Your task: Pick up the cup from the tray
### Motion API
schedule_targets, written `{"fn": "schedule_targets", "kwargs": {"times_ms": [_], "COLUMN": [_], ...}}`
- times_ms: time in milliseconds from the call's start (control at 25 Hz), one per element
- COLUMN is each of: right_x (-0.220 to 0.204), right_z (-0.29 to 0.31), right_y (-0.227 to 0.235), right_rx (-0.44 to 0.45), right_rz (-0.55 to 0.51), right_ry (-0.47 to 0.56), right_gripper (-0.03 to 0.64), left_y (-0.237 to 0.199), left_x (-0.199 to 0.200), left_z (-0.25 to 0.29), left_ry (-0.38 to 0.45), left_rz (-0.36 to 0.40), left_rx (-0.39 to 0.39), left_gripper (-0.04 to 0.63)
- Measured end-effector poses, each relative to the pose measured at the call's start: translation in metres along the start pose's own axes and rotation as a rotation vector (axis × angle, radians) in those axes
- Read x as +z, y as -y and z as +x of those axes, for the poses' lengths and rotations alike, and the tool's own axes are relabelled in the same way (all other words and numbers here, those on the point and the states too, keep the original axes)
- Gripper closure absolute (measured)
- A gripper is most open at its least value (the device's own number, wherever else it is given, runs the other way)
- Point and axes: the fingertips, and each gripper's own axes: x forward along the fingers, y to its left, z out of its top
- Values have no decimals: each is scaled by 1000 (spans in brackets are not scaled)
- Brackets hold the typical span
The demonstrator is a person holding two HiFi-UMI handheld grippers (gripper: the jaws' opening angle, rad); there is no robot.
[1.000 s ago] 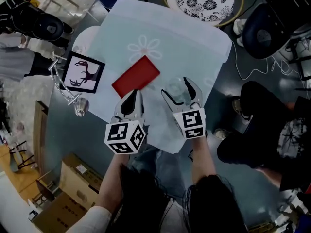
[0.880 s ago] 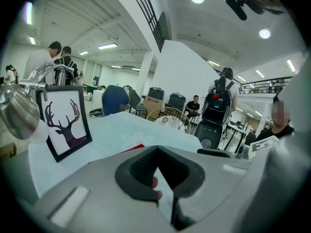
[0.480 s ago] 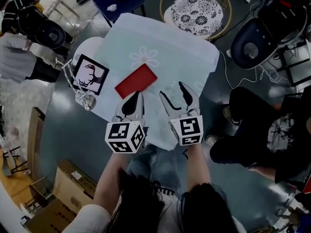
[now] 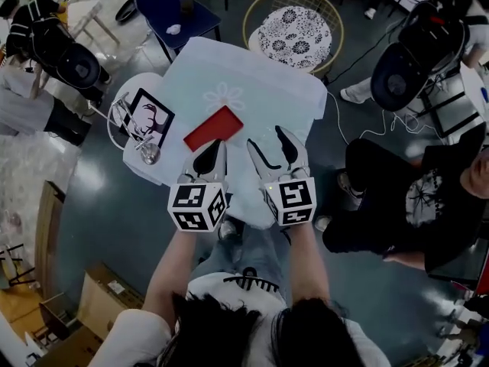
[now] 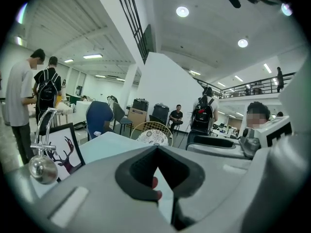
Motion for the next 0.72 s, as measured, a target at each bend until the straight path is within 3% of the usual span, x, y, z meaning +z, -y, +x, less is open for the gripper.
{"fn": "schedule_targets", "kwargs": {"times_ms": [560,640,720], "right_x": [31,33,35], "right_z": [-25,-28,-33], "right_y": [-15,-17,-14], "right_rx": [-54,-78,-123], "right_rz": [-23,-24,-18], "right_ry": [17,20,28], "right_gripper": [321,366,483], "left_y": [9,8,8], "left_x": [22,26,29], "left_z": [-24,-28,-30], "left_ry": [45,56,69], "left_rz": [55,58,57], "left_rx": [-45,-42,-43], "left_gripper": [594,594,594]}}
